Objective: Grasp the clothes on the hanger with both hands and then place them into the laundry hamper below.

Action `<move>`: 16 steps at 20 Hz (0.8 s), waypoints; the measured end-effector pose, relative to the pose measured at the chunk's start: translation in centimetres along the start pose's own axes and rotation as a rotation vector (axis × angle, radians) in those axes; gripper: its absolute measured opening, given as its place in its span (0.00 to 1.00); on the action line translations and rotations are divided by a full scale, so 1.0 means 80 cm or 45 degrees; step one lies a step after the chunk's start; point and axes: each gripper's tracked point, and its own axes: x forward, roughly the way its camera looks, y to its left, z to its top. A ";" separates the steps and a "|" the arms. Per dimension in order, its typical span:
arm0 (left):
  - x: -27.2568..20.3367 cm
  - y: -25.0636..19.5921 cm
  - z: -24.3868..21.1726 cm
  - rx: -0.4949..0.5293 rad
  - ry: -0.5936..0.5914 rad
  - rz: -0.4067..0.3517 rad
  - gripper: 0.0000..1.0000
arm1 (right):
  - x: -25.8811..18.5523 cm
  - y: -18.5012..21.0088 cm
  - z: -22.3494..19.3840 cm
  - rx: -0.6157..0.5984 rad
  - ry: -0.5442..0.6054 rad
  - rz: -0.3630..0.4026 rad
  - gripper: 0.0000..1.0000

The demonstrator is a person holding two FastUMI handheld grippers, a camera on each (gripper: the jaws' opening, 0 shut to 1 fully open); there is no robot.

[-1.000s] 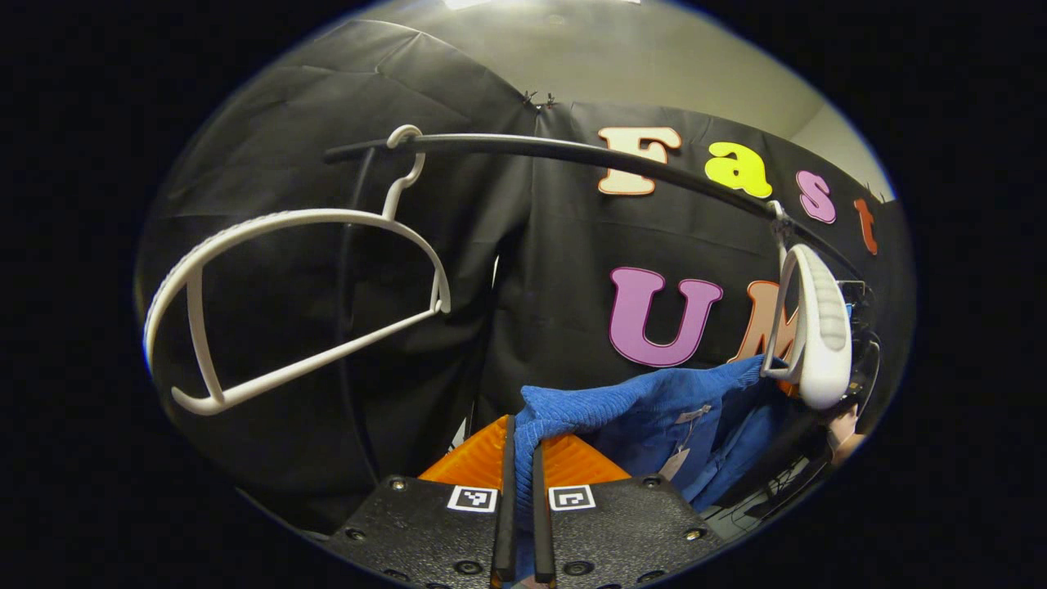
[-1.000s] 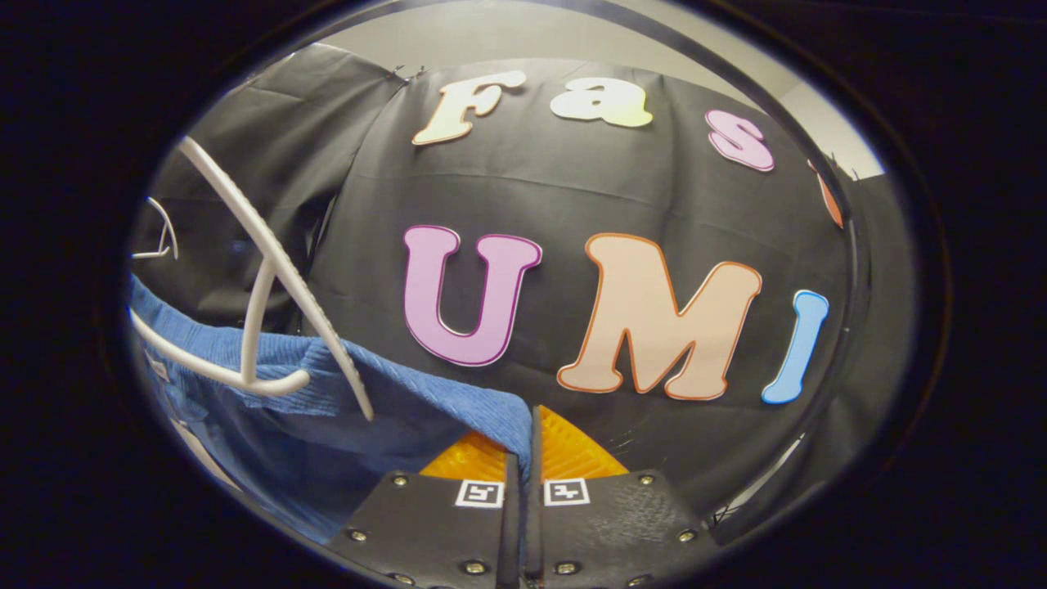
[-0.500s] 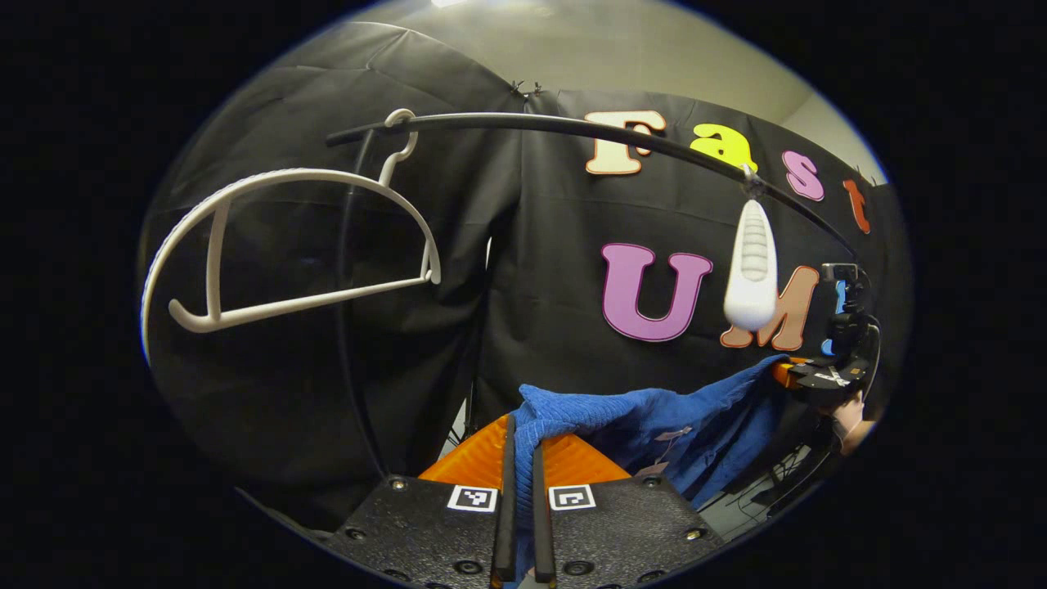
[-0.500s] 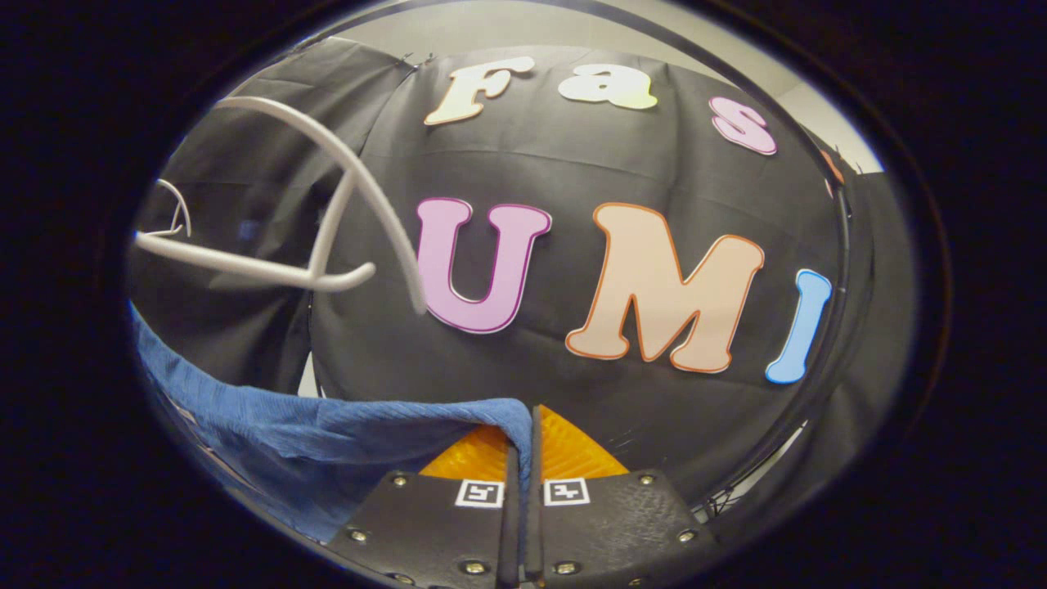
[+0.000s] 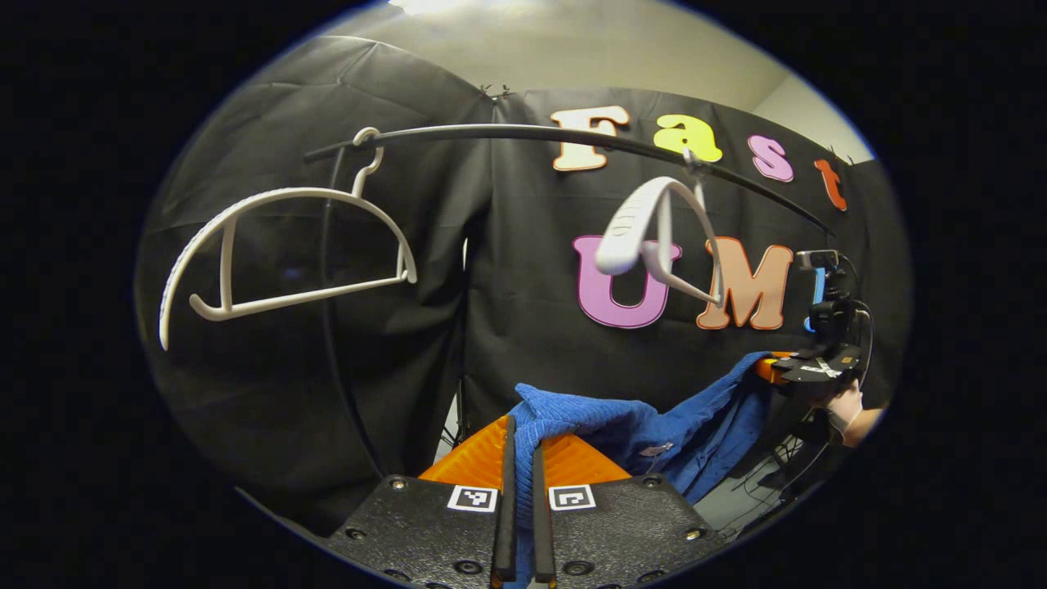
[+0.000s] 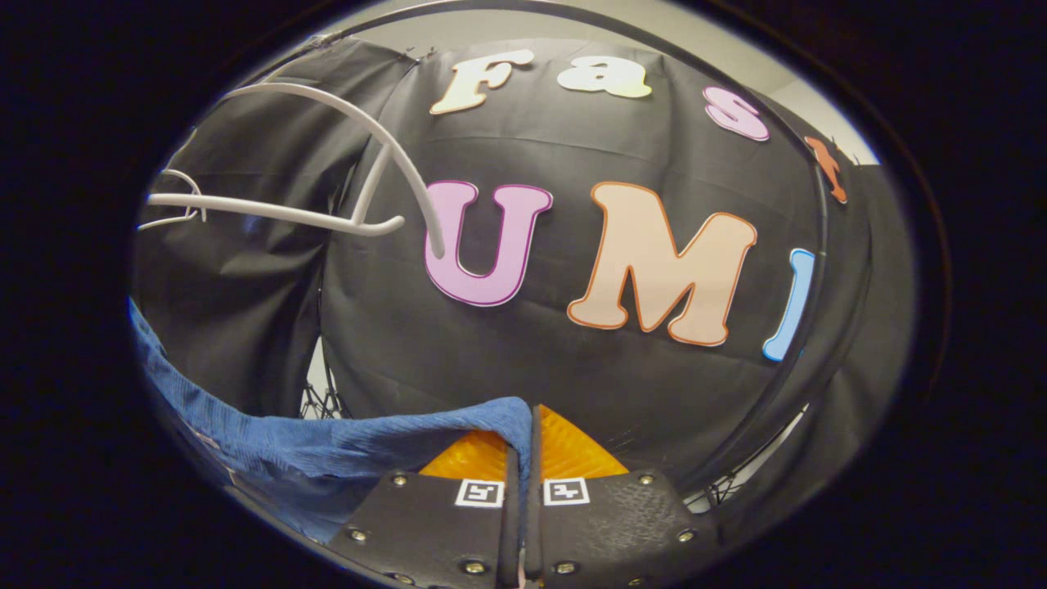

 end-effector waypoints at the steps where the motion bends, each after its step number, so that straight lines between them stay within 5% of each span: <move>1: -0.002 -0.007 -0.001 0.006 0.000 -0.017 0.10 | -0.006 0.000 -0.001 0.004 0.001 0.004 0.04; 16: 0.031 -0.174 0.000 0.085 -0.017 -0.435 0.09 | -0.085 0.031 0.010 0.036 -0.024 0.115 0.04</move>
